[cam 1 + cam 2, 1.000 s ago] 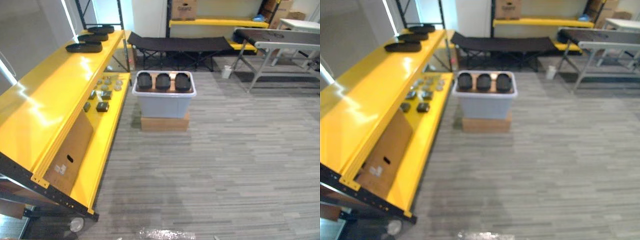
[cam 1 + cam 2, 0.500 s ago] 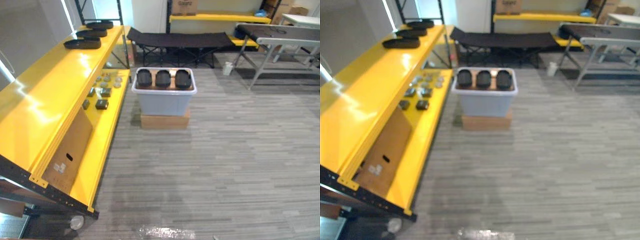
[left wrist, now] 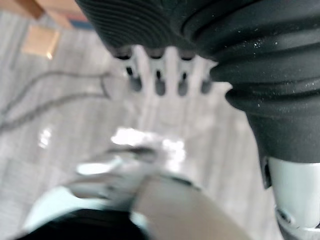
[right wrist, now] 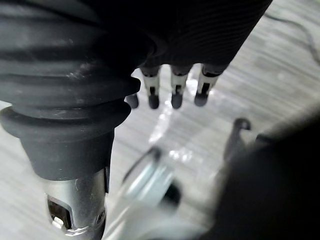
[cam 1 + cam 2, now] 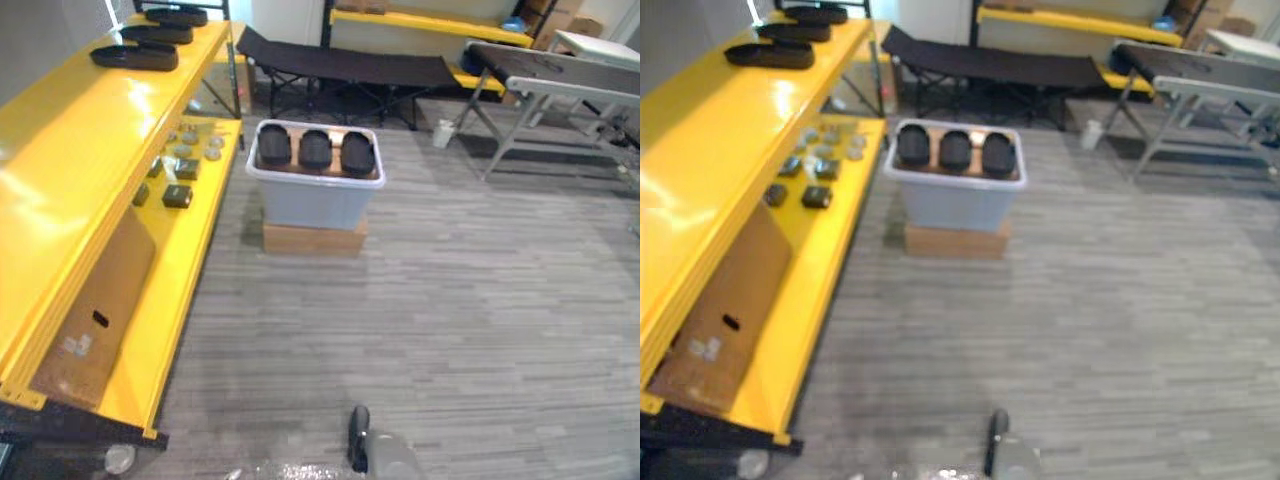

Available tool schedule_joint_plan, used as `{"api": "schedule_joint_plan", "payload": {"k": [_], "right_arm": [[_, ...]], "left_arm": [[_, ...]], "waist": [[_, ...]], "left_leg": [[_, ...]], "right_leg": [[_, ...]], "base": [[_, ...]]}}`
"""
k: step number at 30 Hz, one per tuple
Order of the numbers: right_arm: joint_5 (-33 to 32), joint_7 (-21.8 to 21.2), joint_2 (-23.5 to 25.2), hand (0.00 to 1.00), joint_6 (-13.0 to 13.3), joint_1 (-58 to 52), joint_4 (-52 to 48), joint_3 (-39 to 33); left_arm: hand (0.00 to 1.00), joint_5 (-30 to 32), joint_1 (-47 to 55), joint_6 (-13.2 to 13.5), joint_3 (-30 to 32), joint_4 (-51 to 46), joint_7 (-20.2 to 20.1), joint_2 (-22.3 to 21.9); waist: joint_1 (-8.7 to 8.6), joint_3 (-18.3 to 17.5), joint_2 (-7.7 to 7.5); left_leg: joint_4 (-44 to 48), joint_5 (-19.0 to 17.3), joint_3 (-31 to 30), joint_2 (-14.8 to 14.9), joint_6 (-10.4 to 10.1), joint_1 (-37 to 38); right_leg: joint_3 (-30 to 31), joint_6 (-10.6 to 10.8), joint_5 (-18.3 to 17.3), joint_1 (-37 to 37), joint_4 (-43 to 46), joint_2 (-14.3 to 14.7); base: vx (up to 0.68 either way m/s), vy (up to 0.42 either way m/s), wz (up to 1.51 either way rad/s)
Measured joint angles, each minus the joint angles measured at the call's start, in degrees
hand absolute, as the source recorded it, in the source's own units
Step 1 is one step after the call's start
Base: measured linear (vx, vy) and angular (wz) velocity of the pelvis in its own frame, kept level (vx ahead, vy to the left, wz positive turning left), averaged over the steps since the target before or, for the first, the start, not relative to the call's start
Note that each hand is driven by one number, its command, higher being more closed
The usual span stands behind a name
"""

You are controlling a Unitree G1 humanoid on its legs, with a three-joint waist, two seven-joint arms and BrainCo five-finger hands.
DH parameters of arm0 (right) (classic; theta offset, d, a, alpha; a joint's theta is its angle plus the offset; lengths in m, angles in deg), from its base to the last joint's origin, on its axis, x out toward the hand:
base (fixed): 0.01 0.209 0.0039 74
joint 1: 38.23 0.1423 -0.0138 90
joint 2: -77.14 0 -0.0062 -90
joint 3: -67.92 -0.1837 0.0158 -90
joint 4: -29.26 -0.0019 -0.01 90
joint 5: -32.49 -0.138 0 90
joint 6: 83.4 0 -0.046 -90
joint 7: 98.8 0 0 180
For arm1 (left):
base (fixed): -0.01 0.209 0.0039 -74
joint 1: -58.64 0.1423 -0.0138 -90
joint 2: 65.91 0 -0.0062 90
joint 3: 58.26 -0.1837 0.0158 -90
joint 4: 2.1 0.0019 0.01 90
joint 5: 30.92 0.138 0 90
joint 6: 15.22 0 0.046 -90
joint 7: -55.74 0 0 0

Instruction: Walk over and take plastic housings, then place them on the shelf

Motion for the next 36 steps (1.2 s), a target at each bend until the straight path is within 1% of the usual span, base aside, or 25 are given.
{"api": "schedule_joint_plan", "payload": {"k": [1, 2, 4, 5, 6, 7, 8, 9, 10, 11, 12, 13, 14, 15, 18, 19, 21, 23, 25, 26, 28, 30, 34, 35, 36], "right_arm": [[0.1, 0.1, -0.5, 0.0, -0.4, -0.1, 0.0, -0.1], [0.3, -0.5, -1.7, 0.0, -1.3, -0.8, -0.2, -0.6], [1.8, 0.2, -3.4, 0.0, -1.5, 0.2, -0.1, -1.7], [2.5, 0.2, -4.3, 0.0, -1.4, 1.3, -0.5, -1.9], [4.4, 0.4, -5.1, 0.0, -0.8, 2.8, -0.1, -1.8], [5.4, 0.5, -5.5, 0.0, -0.3, 3.2, 0.7, -1.6], [6.4, 0.5, -6.1, 0.0, 0.3, 3.9, 1.9, -0.6], [6.4, 0.5, -6.7, 0.0, 1.4, 4.6, 2.2, -0.6], [6.4, 0.6, -6.8, 0.0, 2.1, 5.6, 2.0, -0.7], [6.4, 0.5, -6.8, 0.0, 3.2, 8.2, 1.2, -0.7], [6.1, 0.5, -6.8, 0.0, 3.9, 10.4, 0.7, -0.7], [5.6, 0.5, -6.7, 0.0, 4.2, 11.0, 0.3, -0.6], [5.6, 1.7, -6.7, 0.0, 4.5, 11.3, 0.0, 0.8], [5.0, 1.6, -6.3, 0.0, 4.5, 11.4, -0.6, 1.7], [3.8, 1.6, -5.1, 0.0, 4.5, 12.3, -1.1, 3.1], [4.1, 1.5, -4.9, 0.0, 4.3, 12.3, -0.9, 3.2], [5.5, 1.3, -4.7, 0.0, 4.9, 12.2, -0.9, 2.8], [8.1, 1.2, -4.9, 0.0, 4.9, 12.2, -0.7, 2.9], [8.1, 1.1, -4.6, 0.0, 4.8, 12.3, -0.4, 3.0], [8.0, 1.1, -4.5, 0.0, 4.8, 12.4, -0.4, 3.0], [8.1, 0.2, -4.7, 0.0, 4.7, 12.5, -0.3, 2.6], [10.2, -0.1, -4.7, 0.0, 4.8, 12.2, -0.1, 1.1], [12.3, 0.0, -3.6, 0.0, 4.8, 9.0, 0.3, 1.0], [12.5, 0.3, -5.2, 0.0, 4.7, 9.1, 0.3, 1.1], [12.7, 0.3, -6.2, 0.0, 4.7, 9.7, 0.3, 1.6]], "left_arm": [[0.0, -0.5, 0.1, 0.1, 0.6, -0.6, 0.2, -0.6], [0.0, -2.6, 0.7, 0.3, 1.1, -1.2, 0.4, -2.1], [0.0, -4.9, 0.0, 0.8, 2.8, -2.5, 0.1, -2.9], [0.0, -4.9, -0.7, 0.8, 3.2, -2.7, 0.2, -3.8], [0.0, -6.3, -1.3, 0.8, 3.1, -2.8, 0.4, -4.6], [0.0, -7.1, -1.8, 0.7, 3.0, -2.8, 0.4, -4.7], [0.0, -7.0, -2.6, 0.7, 2.2, -3.2, 0.4, -4.7], [0.0, -6.9, -2.8, 0.8, 1.8, -4.2, -0.2, -4.8], [0.0, -6.6, -2.8, 0.9, 1.6, -4.6, -0.4, -4.8], [0.0, -6.4, -2.8, 1.2, 1.3, -5.1, -0.8, -4.8], [0.0, -6.4, -2.8, 2.1, 1.4, -5.2, -0.8, -4.9], [0.0, -6.4, -2.9, 2.5, 1.6, -5.3, -0.8, -4.9], [0.0, -6.3, -2.6, 3.0, 2.0, -5.4, -0.7, -4.7], [0.0, -5.9, -2.3, 3.1, 2.2, -5.4, -0.7, -4.3], [0.0, -3.8, -2.9, 3.0, 2.1, -4.8, -0.7, -1.8], [0.0, -3.8, -2.8, 3.1, 2.3, -3.1, -0.6, -1.5], [0.0, -3.8, -2.3, 3.0, 1.8, -2.2, -0.2, -0.9], [0.0, -4.0, -1.4, 3.1, 0.1, -1.5, 0.0, -0.1], [0.0, -4.2, -1.7, 3.7, -0.5, -1.3, 0.0, 0.1], [0.0, -4.2, -2.6, 4.4, -1.5, -1.3, 0.1, 0.1], [0.0, -4.6, -3.6, 4.7, -2.1, -1.3, 0.1, 0.3], [0.0, -6.9, -4.5, 4.7, -1.9, -1.0, 0.4, 0.0], [0.0, -9.3, -4.4, 4.6, -0.8, -1.2, 1.2, -0.9], [0.0, -9.3, -4.2, 4.2, 0.6, -1.2, 2.5, -3.3], [0.0, -9.2, -3.8, 4.1, 1.1, -1.2, 3.3, -5.5]], "waist": [[-0.66, -0.3, 0.94], [-1.6, -2.3, 3.02], [-1.14, -2.6, 4.14], [-1.0, -2.3, 5.09], [-1.06, -1.4, 6.05], [-0.93, -0.9, 6.16], [-0.23, -0.4, 5.55], [1.13, -0.4, 5.18], [1.29, -0.4, 5.14], [1.29, -0.3, 5.29], [1.59, -0.2, 5.47], [2.22, 0.1, 5.45], [4.35, 0.0, 5.33], [5.2, 0.3, 4.07], [4.32, 1.1, 0.88], [4.62, 1.0, 0.55], [4.11, 1.5, 0.05], [4.27, 1.5, -0.07], [4.15, 1.3, 0.09], [4.18, 1.1, 1.12], [4.01, 1.2, 1.33], [3.32, 1.2, 1.39], [2.52, 0.4, 0.01], [2.72, 0.0, 3.29], [2.74, -0.7, 4.84]], "left_leg": [[0.6, -1.2, -0.2, 1.3, -0.5, 0.2], [3.0, -2.4, -0.9, 4.2, -2.1, 0.0], [18.0, -0.1, -0.9, 7.7, -3.7, -5.5], [31.7, 2.4, -0.9, 10.5, -3.3, -11.4], [43.2, 2.0, -0.5, 13.9, -2.6, -16.3], [46.1, 1.5, -0.5, 14.2, -1.8, -18.0], [45.9, 0.9, -0.2, 12.8, -0.9, -20.2], [40.3, 0.7, 0.8, 9.6, -0.8, -22.8], [35.7, 0.8, 0.8, 7.8, -0.7, -24.3], [25.0, 2.1, 0.7, 4.3, -1.1, -27.1], [13.6, 6.4, 0.3, 1.6, -0.8, -29.2], [10.1, 10.2, -0.2, 0.7, 0.0, -29.6], [7.5, 15.9, -1.1, -0.1, 0.2, -28.4], [6.9, 17.9, -0.7, -0.9, 3.3, -27.2], [10.3, 13.1, 0.1, -2.3, 6.4, -26.9], [9.9, 11.5, 0.8, -2.2, 7.7, -25.1], [8.4, 10.0, 1.6, -2.4, 7.6, -20.1], [7.6, 8.9, 2.6, -2.3, 7.6, -14.6], [6.6, 8.6, 2.4, -0.9, 7.0, -11.6], [5.9, 7.8, 2.1, 1.4, 5.7, -10.7], [5.6, 7.3, 1.9, 2.9, 4.8, -10.5], [5.1, 5.8, 0.4, 4.5, 2.4, -8.8], [5.5, 1.7, -4.2, 4.7, -2.2, -5.0], [5.7, 1.5, -5.0, 7.8, -4.0, -4.2], [8.0, 2.4, -5.8, 9.5, -5.4, -5.5]], "right_leg": [[-0.7, -0.2, 0.2, -0.3, 2.1, 0.5], [-2.6, -1.8, -1.6, 0.3, 3.6, 2.6], [-3.2, -4.0, -3.7, 2.2, 4.0, 4.2], [-3.6, -4.5, -4.7, 5.0, 2.0, 5.2], [-4.7, -4.6, -4.7, 10.2, -2.1, 6.8], [-5.4, -4.7, -4.7, 13.3, -4.1, 7.0], [-5.8, -4.7, -4.7, 18.7, -7.4, 6.7], [-5.6, -4.6, -4.8, 21.2, -10.0, 5.7], [-5.3, -4.6, -4.7, 21.8, -11.2, 5.3], [-4.6, -4.2, -4.8, 22.2, -12.8, 4.9], [-3.7, -3.6, -5.1, 22.8, -14.1, 4.7], [-3.0, -3.2, -5.3, 23.3, -14.5, 4.7], [-0.7, -2.2, -6.2, 24.3, -14.8, 4.9], [1.2, -1.6, -7.5, 25.2, -14.8, 4.2], [1.8, -0.6, -8.9, 25.3, -11.7, 2.2], [2.8, 1.2, -10.0, 20.9, -1.0, 1.5], [2.1, 3.6, -11.1, 15.2, 16.2, -1.5], [-2.6, 2.5, -13.4, 13.9, 20.9, -4.1], [-6.6, 1.2, -14.3, 13.0, 17.4, -3.8], [-8.3, 1.4, -14.0, 10.3, 10.7, -2.1], [-7.8, 2.6, -11.9, 7.1, 3.1, -1.2], [-3.3, 2.9, -3.8, 4.6, -9.0, 0.0], [0.9, 2.1, 8.2, 5.7, -10.6, -0.5], [-0.5, 0.8, 4.7, 4.9, -7.0, 1.8], [-1.4, 0.0, 1.7, 4.1, -5.0, 2.8]], "base": [[0.59, -0.306, 0.36], [0.56, -0.26, 0.29], [0.56, -0.301, 0.04], [0.5, -0.308, 0.11], [0.5, -0.27, 0.34], [0.48, -0.197, 0.44], [0.42, -0.14, 0.2], [0.37, -0.106, -0.02], [0.32, -0.036, -0.3], [0.37, 0.061, -0.35], [0.31, 0.066, -0.38], [0.33, 0.115, -0.65], [0.39, 0.158, -0.75], [0.39, 0.158, -0.67], [0.47, 0.122, -0.2], [0.36, 0.118, -0.25], [0.42, 0.122, -0.19], [0.4, 0.062, -0.12], [0.34, -0.02, 0.07], [0.27, -0.035, 0.09], [0.3, -0.06, 0.04], [0.35, -0.156, 0.22], [0.43, -0.374, 0.67], [0.27, -0.255, 0.3], [0.29, -0.311, 0.19]]}}
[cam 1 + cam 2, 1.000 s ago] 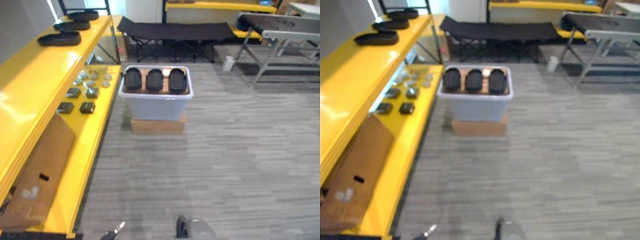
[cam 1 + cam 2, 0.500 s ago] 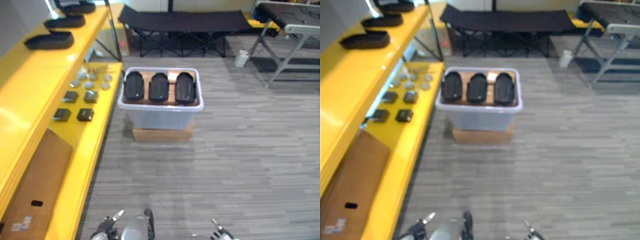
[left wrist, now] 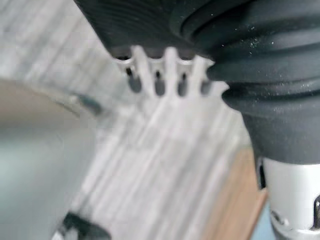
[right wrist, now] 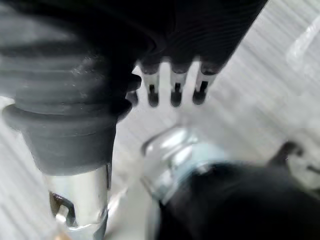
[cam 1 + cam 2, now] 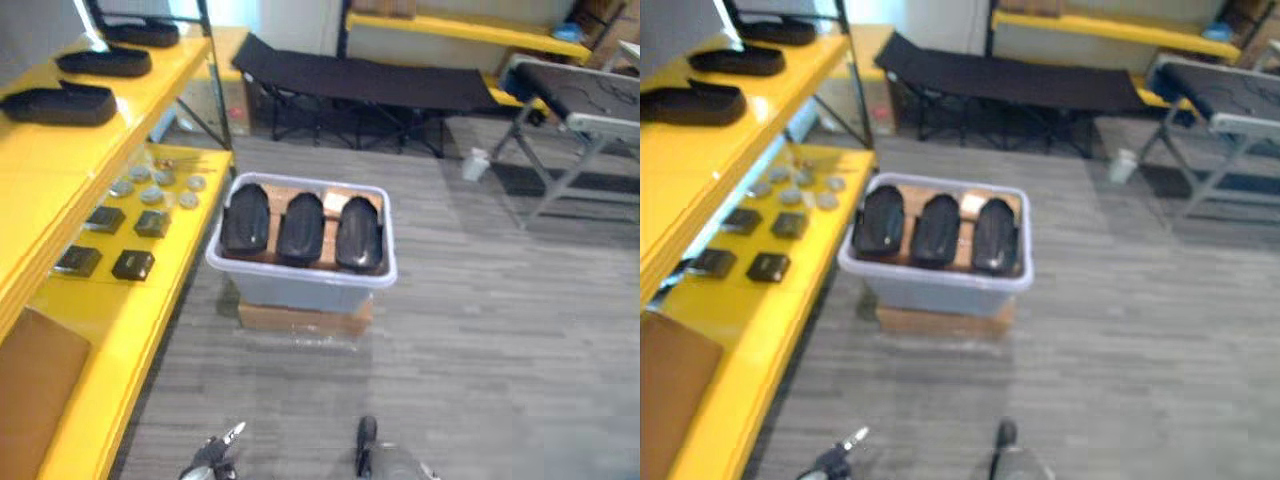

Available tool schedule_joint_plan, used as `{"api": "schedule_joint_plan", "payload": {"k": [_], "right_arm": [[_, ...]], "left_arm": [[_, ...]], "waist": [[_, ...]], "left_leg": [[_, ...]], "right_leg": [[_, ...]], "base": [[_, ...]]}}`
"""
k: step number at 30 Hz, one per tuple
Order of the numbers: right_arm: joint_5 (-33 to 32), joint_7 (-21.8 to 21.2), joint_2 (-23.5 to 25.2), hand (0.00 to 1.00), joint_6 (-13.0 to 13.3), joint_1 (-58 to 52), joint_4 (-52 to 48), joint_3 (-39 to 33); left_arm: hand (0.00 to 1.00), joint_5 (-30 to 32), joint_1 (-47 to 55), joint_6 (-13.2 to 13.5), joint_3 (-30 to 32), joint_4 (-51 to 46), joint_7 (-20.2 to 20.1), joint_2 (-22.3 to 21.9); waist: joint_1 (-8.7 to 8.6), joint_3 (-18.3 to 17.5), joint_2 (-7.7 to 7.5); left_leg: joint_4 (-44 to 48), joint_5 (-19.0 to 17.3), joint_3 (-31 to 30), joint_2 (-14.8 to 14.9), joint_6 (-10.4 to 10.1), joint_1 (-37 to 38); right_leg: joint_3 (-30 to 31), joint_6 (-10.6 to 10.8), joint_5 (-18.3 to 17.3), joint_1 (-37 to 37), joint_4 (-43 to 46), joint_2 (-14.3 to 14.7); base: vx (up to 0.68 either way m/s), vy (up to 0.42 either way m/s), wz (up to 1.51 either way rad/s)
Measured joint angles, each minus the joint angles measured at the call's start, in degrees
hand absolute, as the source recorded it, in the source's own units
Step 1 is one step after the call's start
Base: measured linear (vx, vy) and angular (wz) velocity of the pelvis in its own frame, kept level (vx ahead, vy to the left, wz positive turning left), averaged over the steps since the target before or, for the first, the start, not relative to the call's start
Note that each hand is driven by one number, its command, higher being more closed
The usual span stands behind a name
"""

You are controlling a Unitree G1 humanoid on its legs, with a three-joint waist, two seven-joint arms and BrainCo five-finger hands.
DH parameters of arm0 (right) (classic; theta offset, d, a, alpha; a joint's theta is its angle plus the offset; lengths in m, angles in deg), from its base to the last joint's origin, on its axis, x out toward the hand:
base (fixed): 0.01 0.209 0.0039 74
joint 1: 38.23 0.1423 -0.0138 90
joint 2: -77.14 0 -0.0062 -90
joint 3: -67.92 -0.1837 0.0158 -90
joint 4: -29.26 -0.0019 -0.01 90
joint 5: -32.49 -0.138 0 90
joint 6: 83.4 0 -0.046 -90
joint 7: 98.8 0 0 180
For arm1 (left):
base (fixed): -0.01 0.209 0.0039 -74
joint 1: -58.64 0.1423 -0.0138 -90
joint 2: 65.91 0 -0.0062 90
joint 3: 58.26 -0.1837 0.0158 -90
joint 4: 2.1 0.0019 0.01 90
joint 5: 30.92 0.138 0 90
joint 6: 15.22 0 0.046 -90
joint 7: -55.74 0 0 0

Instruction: Walk over and take plastic housings, then place them on the shelf

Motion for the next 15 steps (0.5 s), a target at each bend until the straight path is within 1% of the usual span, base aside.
{"api": "schedule_joint_plan", "payload": {"k": [1, 2, 3, 4, 5, 6, 7, 8, 9, 10, 11, 12, 13, 14, 15], "right_arm": [[-0.1, 0.1, -0.3, 0.0, -0.1, 0.0, 0.0, 0.3], [-0.3, 0.4, -0.4, 0.0, -0.3, 0.0, 0.2, 0.3], [-0.4, 0.8, -0.4, 0.0, -0.3, -0.1, 0.1, 0.3], [-0.4, 1.5, -0.5, 0.0, -0.4, -0.1, 0.4, 0.4], [-0.4, 1.6, -0.6, 0.0, -0.4, -0.1, 0.9, 0.4], [-0.4, 2.2, -0.6, 0.0, -0.2, -0.1, 1.3, 0.6], [-0.3, 2.6, -0.6, 0.0, 0.4, -0.2, 1.3, 1.0], [-0.3, 2.6, -0.6, 0.0, 0.6, -0.2, 1.3, 1.0], [-0.4, 2.6, -0.4, 0.0, 1.6, -0.2, 1.2, 0.9], [-1.4, 2.5, -0.3, 0.0, 2.6, -0.3, 1.2, 0.8], [-1.5, 2.5, -0.2, 0.0, 3.2, -0.4, 1.2, 0.6], [-1.5, 2.3, -0.1, 0.0, 4.6, -0.6, 1.0, 0.3], [-1.5, 2.3, -0.1, 0.0, 5.3, -0.5, 1.0, 0.2], [-1.4, 1.7, 1.0, 0.0, 7.2, -0.4, 0.7, 0.1], [-1.1, 1.2, 2.0, 0.0, 9.5, -0.3, 0.5, 0.3]], "left_arm": [[0.0, 0.1, 0.0, 0.0, 1.1, -0.1, 0.6, -0.9], [0.0, 0.4, 0.0, -0.1, 1.8, -0.2, 0.8, -1.2], [0.0, 0.5, 0.0, -0.1, 2.0, -0.1, 0.9, -1.3], [0.0, 0.6, 0.2, 0.0, 2.2, -0.1, 1.1, -1.3], [0.0, 0.5, 0.4, 0.1, 2.1, -0.3, 1.1, -1.2], [0.0, 0.6, 0.4, 0.1, 1.8, -0.6, 1.4, -1.0], [0.0, 0.8, 0.4, 0.1, 1.3, -0.7, 1.4, -0.8], [0.0, 1.0, 0.4, 0.1, 1.3, -0.7, 1.5, -0.8], [0.0, 1.4, 0.4, 0.1, 1.1, -1.0, 1.5, -0.7], [0.0, 2.7, 0.2, 0.2, 1.1, -1.3, 1.6, -0.6], [0.0, 2.9, 0.0, 0.2, 1.1, -1.5, 1.7, -0.6], [0.0, 4.0, 0.0, 0.5, 1.0, -1.8, 2.2, -0.7], [0.0, 5.1, -0.2, 0.7, 1.1, -1.7, 2.7, -0.7], [0.0, 8.0, -0.6, 0.9, 1.0, -1.7, 3.6, -0.7], [0.0, 10.4, -0.8, 0.9, 0.7, -1.8, 3.9, 0.0]], "waist": [[0.0, -0.2, 0.57], [-0.09, -0.2, 0.57], [-0.1, -0.2, 0.45], [0.02, -0.2, 0.54], [0.09, -0.1, 0.5], [0.09, -0.2, 0.25], [0.07, -0.2, 0.07], [0.06, -0.2, 0.07], [-0.07, -0.1, 0.0], [-0.13, 0.0, -0.18], [-0.09, 0.1, -0.45], [0.1, 0.1, -0.51], [0.12, 0.3, -0.8], [0.24, 0.2, -1.43], [0.06, 0.1, -2.74]], "left_leg": [[2.0, 0.8, -0.7, 0.6, -0.2, -1.5], [6.7, 3.1, -1.9, 1.2, 0.1, -3.8], [9.5, 4.5, -2.2, 1.6, 0.3, -5.1], [16.1, 5.6, -3.1, 2.4, 0.1, -7.6], [18.9, 5.2, -3.0, 2.7, -0.1, -8.7], [19.9, 4.1, -1.2, 2.6, -0.1, -10.3], [14.2, 4.0, 2.4, 1.8, 0.0, -10.7], [12.3, 4.0, 2.9, 1.5, 0.0, -10.8], [5.7, 4.3, 4.5, 0.3, 0.4, -12.0], [-0.2, 5.7, 5.7, -1.1, 1.0, -13.8], [-1.8, 7.9, 5.9, -1.8, 1.8, -14.2], [-4.4, 13.2, 7.0, -2.6, 1.7, -14.2], [-5.0, 13.3, 7.7, -3.5, 2.9, -13.8], [-7.0, 13.5, 8.1, -5.3, 3.2, -12.7], [-8.7, 14.0, 8.2, -7.0, 3.9, -12.1]], "right_leg": [[-0.7, -0.5, -1.0, 0.0, 0.7, 0.2], [-1.4, -1.2, -2.3, 0.7, 1.2, 0.3], [-1.5, -1.7, -2.7, 1.6, 1.0, 0.6], [-1.9, -2.0, -3.4, 4.3, -0.8, 1.4], [-2.1, -2.1, -3.4, 6.2, -2.3, 1.7], [-3.1, -2.2, -3.1, 9.7, -5.2, 1.9], [-3.4, -2.1, -3.2, 11.7, -7.1, 1.7], [-3.4, -2.1, -3.1, 12.0, -7.5, 1.6], [-3.8, -1.7, -3.0, 12.9, -8.7, 1.1], [-4.4, -1.0, -2.9, 13.2, -9.5, 0.1], [-4.6, -0.5, -2.9, 13.4, -9.6, -0.6], [-4.7, 0.8, -3.0, 13.5, -9.7, -1.7], [-4.7, 1.4, -3.2, 13.7, -9.8, -2.4], [-4.6, 2.6, -2.6, 14.1, -10.2, -4.0], [-4.7, 3.3, -2.2, 14.5, -11.1, -5.2]], "base": [[0.28, -0.364, 0.22], [0.26, -0.367, 0.32], [0.25, -0.329, 0.29], [0.2, -0.235, 0.14], [0.23, -0.242, 0.13], [0.22, -0.197, 0.1], [0.21, -0.152, 0.09], [0.19, -0.052, 0.1], [0.16, 0.054, 0.19], [0.15, 0.078, 0.23], [0.14, 0.112, 0.21], [0.11, 0.111, 0.11], [0.18, 0.183, 0.04], [0.22, 0.205, 0.07], [0.22, 0.204, 0.08]]}}
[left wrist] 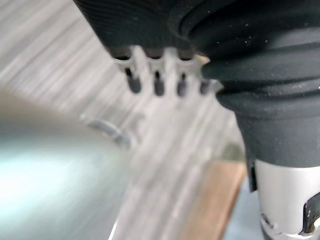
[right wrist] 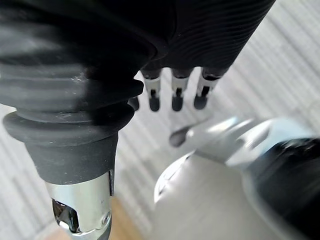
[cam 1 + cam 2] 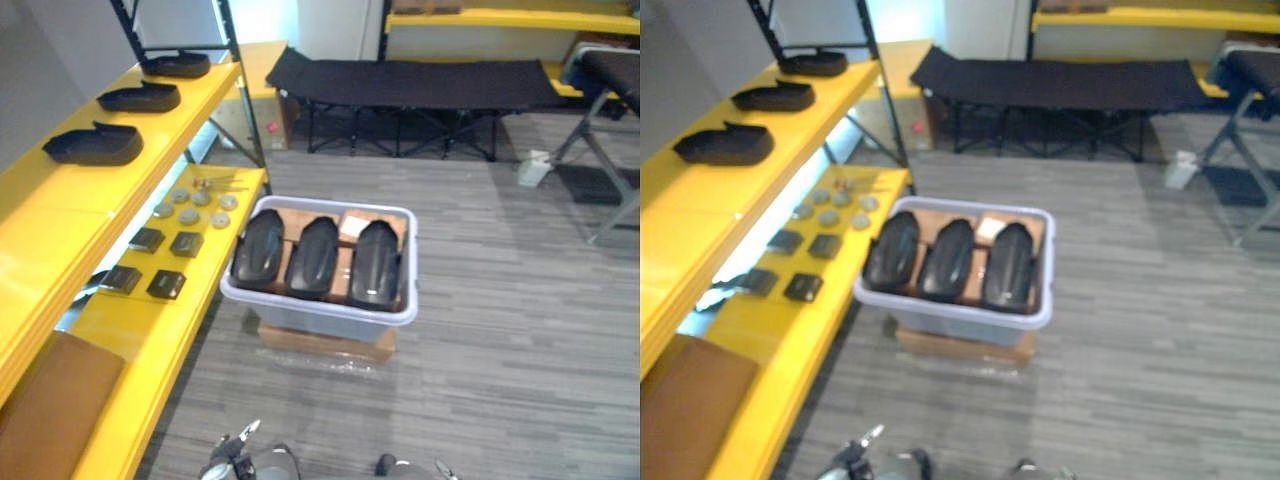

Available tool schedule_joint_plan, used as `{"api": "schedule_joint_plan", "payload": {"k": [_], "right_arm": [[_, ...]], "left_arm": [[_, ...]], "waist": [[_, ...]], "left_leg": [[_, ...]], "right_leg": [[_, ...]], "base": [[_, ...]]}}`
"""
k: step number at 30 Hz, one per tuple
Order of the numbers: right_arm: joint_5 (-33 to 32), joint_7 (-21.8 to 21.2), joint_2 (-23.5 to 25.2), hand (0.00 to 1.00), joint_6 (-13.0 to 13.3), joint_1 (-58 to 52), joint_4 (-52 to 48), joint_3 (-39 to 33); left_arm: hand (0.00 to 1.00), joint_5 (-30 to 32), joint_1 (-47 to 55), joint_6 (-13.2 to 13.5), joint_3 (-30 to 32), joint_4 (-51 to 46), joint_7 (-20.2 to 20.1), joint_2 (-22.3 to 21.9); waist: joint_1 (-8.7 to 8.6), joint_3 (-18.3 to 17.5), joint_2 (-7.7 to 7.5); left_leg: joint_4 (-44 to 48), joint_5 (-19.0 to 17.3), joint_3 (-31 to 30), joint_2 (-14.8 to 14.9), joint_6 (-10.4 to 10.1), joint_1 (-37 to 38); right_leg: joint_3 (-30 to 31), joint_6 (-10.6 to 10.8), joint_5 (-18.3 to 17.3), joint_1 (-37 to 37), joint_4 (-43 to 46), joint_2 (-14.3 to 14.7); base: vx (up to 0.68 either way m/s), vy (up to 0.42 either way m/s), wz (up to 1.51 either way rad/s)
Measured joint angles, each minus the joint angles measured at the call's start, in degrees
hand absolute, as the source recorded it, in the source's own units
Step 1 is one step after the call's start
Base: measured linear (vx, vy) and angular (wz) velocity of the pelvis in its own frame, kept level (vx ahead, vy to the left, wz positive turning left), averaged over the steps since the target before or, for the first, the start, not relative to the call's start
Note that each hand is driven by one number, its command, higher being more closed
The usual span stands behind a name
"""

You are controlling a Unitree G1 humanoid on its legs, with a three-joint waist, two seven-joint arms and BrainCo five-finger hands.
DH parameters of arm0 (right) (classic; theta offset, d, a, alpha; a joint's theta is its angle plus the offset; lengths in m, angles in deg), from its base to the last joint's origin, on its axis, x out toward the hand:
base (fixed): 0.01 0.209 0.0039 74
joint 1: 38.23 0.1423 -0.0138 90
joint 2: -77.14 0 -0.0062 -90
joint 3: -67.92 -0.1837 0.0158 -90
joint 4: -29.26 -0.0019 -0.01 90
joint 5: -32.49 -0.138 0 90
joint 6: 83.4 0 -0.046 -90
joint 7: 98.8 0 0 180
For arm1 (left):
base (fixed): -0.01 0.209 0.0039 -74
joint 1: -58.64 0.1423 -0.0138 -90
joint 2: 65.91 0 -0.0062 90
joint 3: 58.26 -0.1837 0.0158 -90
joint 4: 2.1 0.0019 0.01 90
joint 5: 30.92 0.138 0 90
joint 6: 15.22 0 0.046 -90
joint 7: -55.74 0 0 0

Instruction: Walk over and take plastic housings, then place them on the shelf

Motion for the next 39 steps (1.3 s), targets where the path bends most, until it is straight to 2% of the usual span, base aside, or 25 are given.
{"api": "schedule_joint_plan", "payload": {"k": [1, 3, 4, 6, 8, 11, 15, 16, 17, 19, 22, 24, 26, 27, 28, 30, 32, 33, 36, 39], "right_arm": [[0.0, -0.1, 0.6, 0.0, 1.1, 0.0, -0.1, 0.0], [-0.3, -1.5, 2.3, 0.0, 7.2, -0.4, -0.4, 1.4], [-0.2, -1.5, 2.5, 0.0, 9.1, -0.6, -0.8, 2.1], [1.9, -1.4, 3.0, 0.0, 15.5, -0.5, -5.3, 7.4], [3.4, -4.3, 3.0, 0.0, 19.2, -0.6, -11.5, 13.2], [3.6, -10.6, 2.9, 0.0, 20.4, 1.9, -23.8, 24.3], [1.9, -12.5, 3.1, 0.0, 22.0, 7.3, -41.4, 31.4], [1.9, -9.5, 2.9, 0.0, 22.9, 9.9, -50.0, 31.2], [1.9, -8.8, 2.9, 0.0, 23.1, 10.4, -51.4, 30.8], [1.4, -0.9, 0.9, 0.0, 24.3, 17.9, -59.6, 26.9], [1.1, 7.5, -2.4, 0.0, 24.4, 26.7, -62.5, 18.9], [3.6, 18.6, -8.0, 0.0, 23.0, 34.2, -62.1, 12.8], [3.8, 24.9, -11.5, 0.0, 22.9, 37.4, -60.7, 10.1], [3.1, 27.8, -13.3, 0.0, 21.7, 38.7, -58.6, 8.5], [3.1, 29.1, -14.4, 0.0, 20.7, 39.2, -56.5, 7.8], [3.1, 33.1, -19.0, 0.0, 16.6, 41.4, -44.6, 7.4], [1.8, 35.6, -21.7, 0.0, 15.5, 43.4, -36.5, 7.4], [0.4, 36.8, -23.7, 0.0, 15.6, 45.0, -31.4, 7.4], [-3.3, 36.8, -28.9, 0.0, 16.9, 47.6, -23.6, 7.3], [-4.2, 37.6, -34.7, 0.0, 16.8, 50.1, -19.6, 7.3]], "left_arm": [[0.0, 0.5, 0.0, 0.0, -0.4, -0.1, 0.0, 0.5], [0.0, 2.1, -0.2, 0.0, -2.4, -0.5, 0.0, 2.1], [0.0, 2.1, -0.2, 0.1, -2.7, -0.5, 0.0, 2.3], [0.0, 1.9, -0.1, 0.6, -4.6, -0.5, 0.2, 2.8], [0.0, 1.6, -0.1, 1.0, -6.3, -1.0, 0.6, 3.2], [0.0, 1.7, 0.2, 2.0, -7.3, -2.5, 0.9, 3.3], [0.0, 1.7, 0.2, 3.3, -9.4, -3.7, 1.4, 4.1], [0.0, 2.0, 0.3, 4.4, -9.4, -4.8, 1.6, 4.4], [0.0, 2.0, 0.3, 4.6, -9.4, -4.9, 1.6, 4.5], [0.0, 2.0, 0.3, 6.3, -9.4, -5.5, 1.9, 5.1], [0.0, 1.9, 0.1, 7.5, -9.2, -6.7, 3.1, 5.7], [0.0, 1.8, -0.7, 9.5, -8.1, -8.4, 4.9, 5.8], [0.0, 1.8, -0.9, 10.8, -7.4, -9.0, 6.5, 5.8], [0.0, 1.8, -1.2, 11.0, -6.8, -9.2, 6.9, 5.9], [0.0, 1.8, -1.2, 11.0, -6.3, -9.2, 7.1, 5.9], [0.0, 1.3, -1.8, 11.0, -6.3, -8.9, 8.1, 5.9], [0.0, 1.0, -2.3, 11.0, -6.4, -8.9, 8.3, 5.6], [0.0, 0.7, -2.3, 11.3, -6.5, -8.8, 8.4, 5.5], [0.0, 0.8, -3.1, 12.2, -6.7, -7.8, 9.2, 5.3], [0.0, -1.6, -4.7, 13.1, -8.2, -6.9, 9.5, 4.9]], "waist": [[-0.15, 0.0, -0.62], [-0.24, 0.0, -2.26], [-0.28, -0.1, -2.36], [-0.37, -0.1, -2.44], [-0.53, -0.1, -2.48], [0.02, 0.4, -3.29], [1.24, 0.9, -3.89], [1.99, 1.8, -4.44], [2.09, 2.0, -4.54], [2.13, 3.8, -4.8], [1.78, 6.1, -4.99], [1.9, 10.4, -2.82], [2.45, 13.9, -1.44], [2.78, 15.5, -1.42], [3.0, 15.7, -1.53], [4.15, 16.0, -1.67], [4.71, 16.4, -1.04], [4.81, 16.7, -0.63], [5.3, 17.1, 0.12], [5.54, 18.1, 2.17]], "left_leg": [[-0.9, 0.2, 0.0, -0.7, 0.3, 0.2], [-4.4, 0.7, 0.2, -3.1, 1.1, 1.9], [-5.0, 0.7, 0.2, -3.5, 1.1, 2.3], [-6.3, 0.8, 0.2, -4.5, 1.2, 2.9], [-7.1, 1.1, -0.1, -4.9, 1.7, 2.7], [-7.4, 1.1, -0.3, -4.9, 1.8, 2.3], [-8.0, 1.8, -0.5, -5.0, 2.9, -0.4], [-8.0, 1.9, -0.5, -4.9, 2.9, -0.4], [-8.0, 1.9, -0.5, -4.9, 2.9, -0.3], [-7.1, 1.6, -0.4, -4.4, 3.2, -0.5], [-1.7, -0.7, -0.6, -4.0, 4.3, -3.7], [10.1, -5.8, -1.9, -1.6, 5.0, -9.9], [16.2, -7.7, -2.1, 0.0, 5.4, -13.9], [18.2, -7.8, -2.3, 0.5, 5.6, -16.5], [19.1, -7.9, -2.6, 0.5, 5.7, -18.1], [21.8, -8.5, -3.8, 0.8, 5.9, -23.1], [23.6, -8.6, -5.2, 0.8, 5.9, -25.7], [24.5, -8.6, -6.1, 0.7, 6.0, -27.5], [25.2, -8.1, -7.0, 0.0, 6.7, -30.4], [26.4, -7.2, -8.1, -0.8, 7.3, -33.9]], "right_leg": [[-0.1, 0.4, 0.1, 0.0, -0.3, -0.5], [-0.3, 1.5, 0.3, 0.5, -1.1, -2.1], [-0.4, 1.8, 0.4, 0.5, -1.1, -2.2], [-0.4, 2.2, 0.6, 0.5, -1.0, -3.1], [-1.3, 2.4, 0.7, 0.2, -1.0, -3.3], [-1.6, 2.4, 0.7, -0.1, -1.0, -3.3], [-1.6, 2.5, 0.9, -3.0, -0.8, -3.2], [-1.5, 2.5, 1.2, -3.0, -0.7, -3.2], [-1.5, 2.4, 1.3, -3.0, -0.6, -3.1], [-1.2, 1.5, 2.7, -3.2, -0.4, -2.8], [-1.2, 1.4, 2.8, -4.3, 0.8, -3.2], [-1.2, 1.4, 2.7, -5.8, 3.0, -2.3], [-0.8, 1.2, 2.4, -8.3, 5.2, -1.7], [-0.3, 1.2, 2.1, -10.6, 6.7, -1.7], [-0.1, 1.1, 1.8, -12.0, 7.4, -1.7], [-0.2, 1.5, 0.6, -16.3, 9.7, -1.7], [-0.5, 1.2, -0.2, -18.0, 11.4, -1.8], [-1.4, 1.2, -0.6, -19.2, 12.5, -1.9], [-1.6, 1.3, -1.6, -22.2, 15.1, -2.8], [-2.0, 1.4, -1.9, -25.6, 17.8, -3.8]], "base": [[0.2, 0.173, 0.11], [0.17, 0.143, 0.06], [0.2, 0.139, 0.04], [0.17, 0.11, 0.02], [0.11, 0.058, 0.12], [0.04, 0.011, 0.08], [-0.01, 0.005, 0.04], [0.0, 0.022, 0.04], [0.0, 0.034, 0.0], [-0.03, 0.043, -0.07], [-0.07, 0.047, 0.04], [-0.12, 0.071, 0.04], [-0.22, 0.105, -0.1], [-0.2, 0.079, -0.1], [-0.18, 0.039, 0.05], [-0.16, 0.012, 0.1], [-0.13, 0.001, 0.22], [-0.13, 0.011, 0.31], [-0.12, 0.034, 0.22], [-0.1, 0.051, 0.16]]}}
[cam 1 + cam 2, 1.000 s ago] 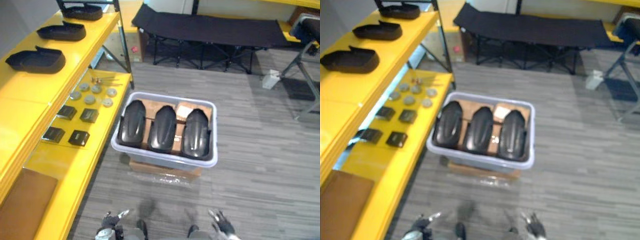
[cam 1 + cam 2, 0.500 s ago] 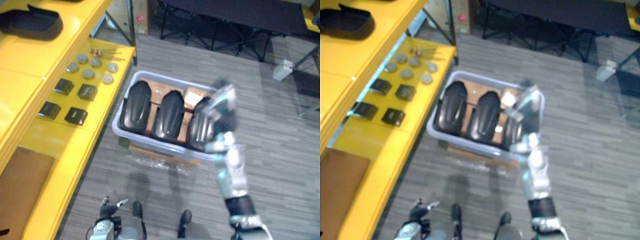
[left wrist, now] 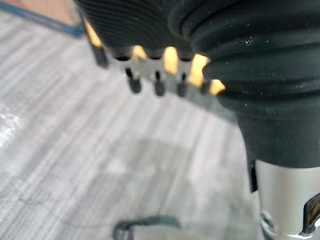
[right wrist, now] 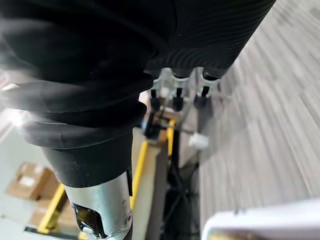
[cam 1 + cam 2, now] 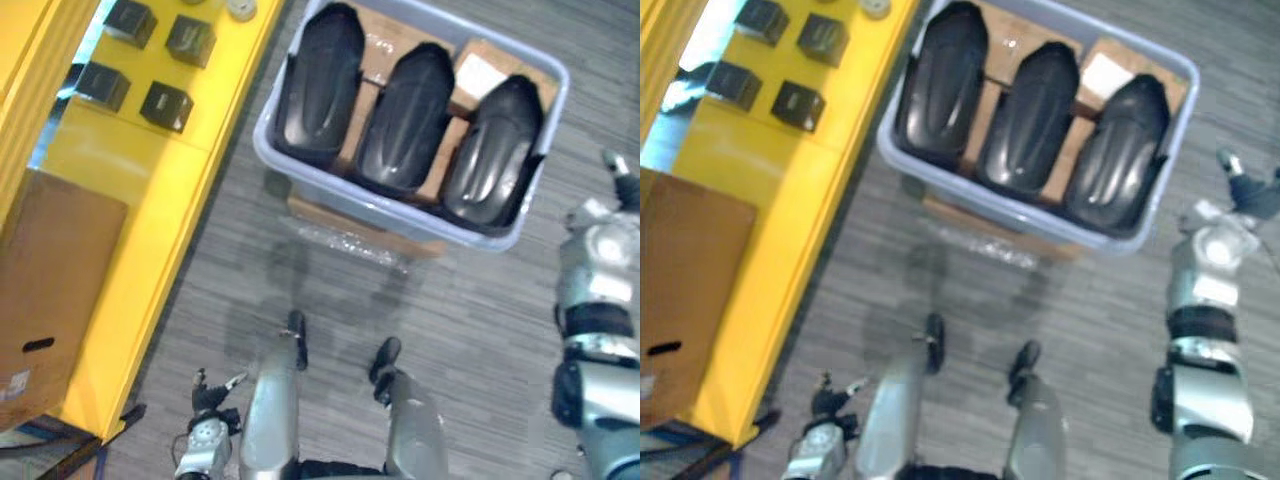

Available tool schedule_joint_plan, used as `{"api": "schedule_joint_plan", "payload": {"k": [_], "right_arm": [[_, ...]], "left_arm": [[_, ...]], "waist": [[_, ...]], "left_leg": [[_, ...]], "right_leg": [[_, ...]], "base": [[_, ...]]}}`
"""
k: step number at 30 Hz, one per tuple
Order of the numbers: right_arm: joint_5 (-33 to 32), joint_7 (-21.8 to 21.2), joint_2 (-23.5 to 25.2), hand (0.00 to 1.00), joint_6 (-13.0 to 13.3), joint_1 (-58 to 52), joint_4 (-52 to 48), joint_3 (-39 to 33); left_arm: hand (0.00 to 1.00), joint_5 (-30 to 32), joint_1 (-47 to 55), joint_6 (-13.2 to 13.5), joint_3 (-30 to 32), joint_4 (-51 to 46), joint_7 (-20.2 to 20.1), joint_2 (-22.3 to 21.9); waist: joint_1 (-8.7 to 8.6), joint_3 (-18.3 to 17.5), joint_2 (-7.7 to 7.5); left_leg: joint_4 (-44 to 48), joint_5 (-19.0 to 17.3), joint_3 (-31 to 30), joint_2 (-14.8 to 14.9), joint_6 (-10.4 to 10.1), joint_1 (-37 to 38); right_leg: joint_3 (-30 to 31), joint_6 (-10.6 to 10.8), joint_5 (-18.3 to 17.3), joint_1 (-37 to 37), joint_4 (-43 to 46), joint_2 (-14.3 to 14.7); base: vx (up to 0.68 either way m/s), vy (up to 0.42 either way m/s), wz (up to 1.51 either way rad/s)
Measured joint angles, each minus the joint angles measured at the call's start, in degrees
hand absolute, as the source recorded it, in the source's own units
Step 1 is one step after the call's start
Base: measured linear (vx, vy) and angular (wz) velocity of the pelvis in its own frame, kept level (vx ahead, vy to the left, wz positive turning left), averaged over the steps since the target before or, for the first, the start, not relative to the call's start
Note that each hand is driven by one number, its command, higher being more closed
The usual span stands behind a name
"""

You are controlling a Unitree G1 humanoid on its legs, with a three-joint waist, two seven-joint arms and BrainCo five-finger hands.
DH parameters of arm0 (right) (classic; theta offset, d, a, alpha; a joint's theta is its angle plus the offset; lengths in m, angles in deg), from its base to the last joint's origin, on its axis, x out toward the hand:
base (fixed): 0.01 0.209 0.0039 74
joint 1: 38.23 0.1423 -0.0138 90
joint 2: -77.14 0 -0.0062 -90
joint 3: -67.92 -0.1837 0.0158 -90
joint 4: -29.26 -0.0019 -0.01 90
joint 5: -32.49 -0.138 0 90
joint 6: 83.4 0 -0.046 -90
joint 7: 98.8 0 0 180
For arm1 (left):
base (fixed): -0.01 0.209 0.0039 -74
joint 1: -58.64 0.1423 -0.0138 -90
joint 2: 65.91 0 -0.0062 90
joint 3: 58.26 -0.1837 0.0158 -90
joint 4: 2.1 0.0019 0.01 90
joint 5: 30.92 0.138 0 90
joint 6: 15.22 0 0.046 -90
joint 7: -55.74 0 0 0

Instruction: Walk over and take plastic housings, then place them on the shelf

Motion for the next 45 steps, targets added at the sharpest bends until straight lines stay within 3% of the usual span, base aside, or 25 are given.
{"api": "schedule_joint_plan", "payload": {"k": [10, 16, 21, 30, 39, 44, 45], "right_arm": [[-2.3, -0.2, -0.5, 0.0, -4.7, 0.2, 2.7, 0.0], [-2.4, -1.6, -1.4, 0.0, -8.5, 1.5, 5.1, 0.3], [-2.2, -1.9, -5.0, 0.0, -10.9, 4.8, 5.6, 3.6], [-2.1, -2.6, -6.2, 0.0, -14.2, 7.5, 7.9, 7.7], [-2.0, -2.9, -9.3, 0.0, -22.4, 10.8, 10.8, 10.4], [-1.5, -5.5, -9.9, 0.0, -27.2, 12.4, 11.6, 14.1], [-1.5, -5.9, -10.1, 1.0, -27.7, 12.4, 11.6, 14.1]], "left_arm": [[0.0, -4.4, -2.4, 2.6, -0.2, -1.6, -1.7, -1.4], [0.0, -6.2, -2.5, 2.5, -0.7, -2.5, -3.2, -2.5], [0.0, -6.7, -2.4, 2.6, -2.4, -2.4, -4.1, -3.5], [0.0, -8.8, -2.4, 2.6, -3.0, -2.4, -5.9, -3.6], [0.0, -11.0, -2.2, 2.9, -3.1, -2.6, -8.4, -4.9], [0.0, -12.9, -2.2, 4.0, -3.8, -2.7, -8.7, -5.2], [0.0, -13.0, -2.2, 4.1, -4.0, -2.8, -8.9, -5.2]], "waist": [[1.08, 0.1, 0.67], [1.87, -0.5, 2.49], [2.34, -1.6, 4.73], [2.39, -1.9, 5.81], [3.62, -2.8, 7.24], [3.96, -2.9, 7.34], [3.97, -2.9, 7.34]], "left_leg": [[1.2, 0.7, -1.0, -0.9, 0.5, -3.5], [1.9, 0.7, -1.1, -1.3, 0.5, -4.7], [2.8, 1.0, -1.2, -2.1, 0.7, -6.5], [2.7, 2.1, -1.4, -2.6, 0.6, -8.5], [2.7, 2.8, -1.5, -2.8, 0.6, -10.3], [2.4, 3.3, -1.6, -3.1, 0.6, -10.6], [2.4, 3.4, -1.6, -3.2, 0.6, -10.6]], "right_leg": [[-1.0, 0.1, -1.1, -3.4, 3.4, -1.3], [-1.0, 0.1, -2.0, -5.4, 6.0, -2.3], [-1.0, 0.0, -3.8, -8.2, 10.1, -4.1], [-1.0, -0.5, -4.9, -11.3, 13.2, -5.1], [-1.2, -1.0, -5.2, -13.4, 14.7, -5.9], [-1.1, -1.2, -5.6, -14.2, 15.8, -6.3], [-1.1, -1.1, -5.8, -14.2, 15.9, -6.4]], "base": [[-0.03, 0.011, 0.08], [0.0, -0.009, 0.02], [-0.02, -0.026, 0.08], [-0.05, -0.04, 0.04], [-0.01, -0.023, 0.02], [-0.01, -0.04, 0.04], [-0.01, -0.03, 0.1]]}}
